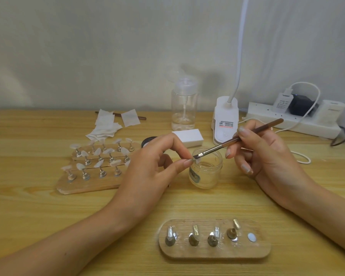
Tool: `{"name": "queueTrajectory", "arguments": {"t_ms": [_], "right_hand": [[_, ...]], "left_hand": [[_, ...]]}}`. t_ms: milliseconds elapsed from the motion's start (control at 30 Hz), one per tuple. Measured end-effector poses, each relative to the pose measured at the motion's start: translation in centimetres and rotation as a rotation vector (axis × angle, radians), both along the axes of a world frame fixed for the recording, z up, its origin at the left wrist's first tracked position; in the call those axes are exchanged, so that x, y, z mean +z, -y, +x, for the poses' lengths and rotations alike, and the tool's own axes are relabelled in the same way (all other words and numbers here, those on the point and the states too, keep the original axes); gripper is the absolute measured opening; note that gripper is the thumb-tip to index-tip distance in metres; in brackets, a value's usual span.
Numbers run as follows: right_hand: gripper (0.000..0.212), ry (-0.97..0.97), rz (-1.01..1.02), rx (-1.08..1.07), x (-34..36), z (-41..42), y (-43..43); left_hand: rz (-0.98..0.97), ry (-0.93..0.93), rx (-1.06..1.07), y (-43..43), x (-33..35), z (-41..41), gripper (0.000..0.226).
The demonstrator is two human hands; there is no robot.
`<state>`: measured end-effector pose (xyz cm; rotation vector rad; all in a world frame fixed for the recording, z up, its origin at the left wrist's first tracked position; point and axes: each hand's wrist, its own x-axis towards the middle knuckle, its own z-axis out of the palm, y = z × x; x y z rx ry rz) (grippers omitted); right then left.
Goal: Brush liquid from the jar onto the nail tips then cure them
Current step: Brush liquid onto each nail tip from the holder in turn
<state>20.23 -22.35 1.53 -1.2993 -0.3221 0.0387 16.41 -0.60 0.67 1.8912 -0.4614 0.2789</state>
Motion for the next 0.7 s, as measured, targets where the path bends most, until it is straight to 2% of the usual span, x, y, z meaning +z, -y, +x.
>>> {"name": "queueTrajectory", "arguments": {"t_ms": [133, 300, 433, 600, 700], "right_hand": [[0.018, -0.046, 0.028, -0.096, -0.05, 0.2, 0.17], [0.022, 0.021, -0.009, -0.021, 0.11, -0.15, -0.09], [0.018, -0.017, 0.004, -0.113, -0.05, 0.12, 0.14], [0.024, 0.061, -0.018, -0.035, 0.06, -0.24, -0.06], [0.02, 0.008, -0.016, -0.111, 0.0, -0.02, 0.11]], "left_hand": [[0.008, 0.01, 0.001, 0.04, -0.03, 0.0, 0.01], [0.01, 0.012, 0.0, 0.01, -0.1, 0.04, 0.012], [0.01, 0.006, 0.002, -0.02, -0.15, 0.11, 0.013], [0.004, 0.001, -0.006, -0.04, -0.14, 0.08, 0.012], [0.006, -0.002, -0.007, -0.04, -0.12, 0.08, 0.011]]}}
